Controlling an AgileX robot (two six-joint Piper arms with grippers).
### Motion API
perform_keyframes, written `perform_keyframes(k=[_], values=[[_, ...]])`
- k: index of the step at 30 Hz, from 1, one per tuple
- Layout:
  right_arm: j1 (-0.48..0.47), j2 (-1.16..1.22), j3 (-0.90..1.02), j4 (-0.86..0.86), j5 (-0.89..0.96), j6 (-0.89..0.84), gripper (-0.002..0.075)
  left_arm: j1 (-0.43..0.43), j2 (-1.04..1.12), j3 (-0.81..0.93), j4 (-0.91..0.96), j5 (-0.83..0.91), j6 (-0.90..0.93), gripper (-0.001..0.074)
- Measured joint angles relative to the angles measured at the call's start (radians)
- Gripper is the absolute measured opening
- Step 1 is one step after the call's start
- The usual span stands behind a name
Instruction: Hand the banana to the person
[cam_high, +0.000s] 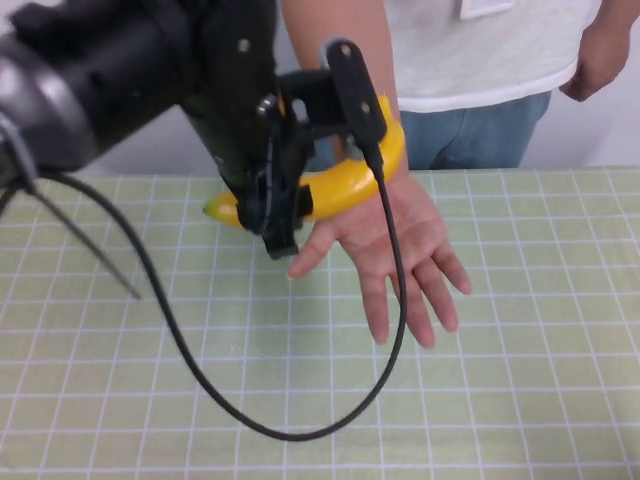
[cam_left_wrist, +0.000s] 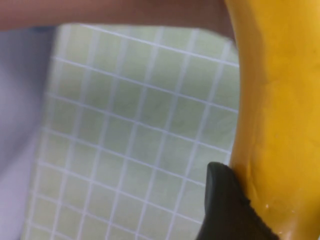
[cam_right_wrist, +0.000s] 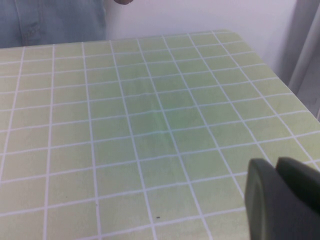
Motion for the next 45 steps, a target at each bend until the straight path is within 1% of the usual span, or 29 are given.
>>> perform_keyframes(k=[4,9,12,18,25,33,35,37,39,42,45], values=[[0.0,0.0,0.0,0.0,0.0,0.0,-0.0009,-0.011,0.023,-0.015,-0.036,0.045,0.073,0.0301],[0.0,0.0,0.0,0.002,0.0,0.0,-0.0009,-0.08,0.028,-0.02,-0.056,0.059,0.129,0.0301],[0.0,0.0,0.0,0.002,0.0,0.0,-0.0009,-0.1,0.037,-0.021,-0.065,0.059,0.14,0.03],[0.0,0.0,0.0,0.002,0.0,0.0,-0.0009,-0.103,0.085,-0.022,-0.052,0.059,0.134,0.0298],[0.0,0.0,0.0,0.002,0.0,0.0,-0.0009,-0.103,0.087,-0.023,-0.038,0.057,0.118,0.0295],[0.0,0.0,0.0,0.002,0.0,0.0,-0.0009,-0.103,0.087,-0.023,-0.01,0.049,0.01,0.0298],[0.0,0.0,0.0,0.002,0.0,0.0,-0.0009,-0.103,0.082,-0.023,-0.006,0.049,-0.017,0.0347],[0.0,0.0,0.0,0.002,0.0,0.0,-0.0009,-0.105,0.062,-0.023,0.001,0.051,-0.047,0.0442],[0.0,0.0,0.0,0.002,0.0,0.0,-0.0009,-0.107,0.028,-0.023,0.03,0.053,-0.084,0.0497],[0.0,0.0,0.0,0.002,0.0,0.0,-0.0009,-0.107,-0.057,-0.023,0.084,0.051,-0.143,0.0531],[0.0,0.0,0.0,0.002,0.0,0.0,-0.0009,-0.107,-0.165,-0.023,0.141,0.03,-0.225,0.0528]])
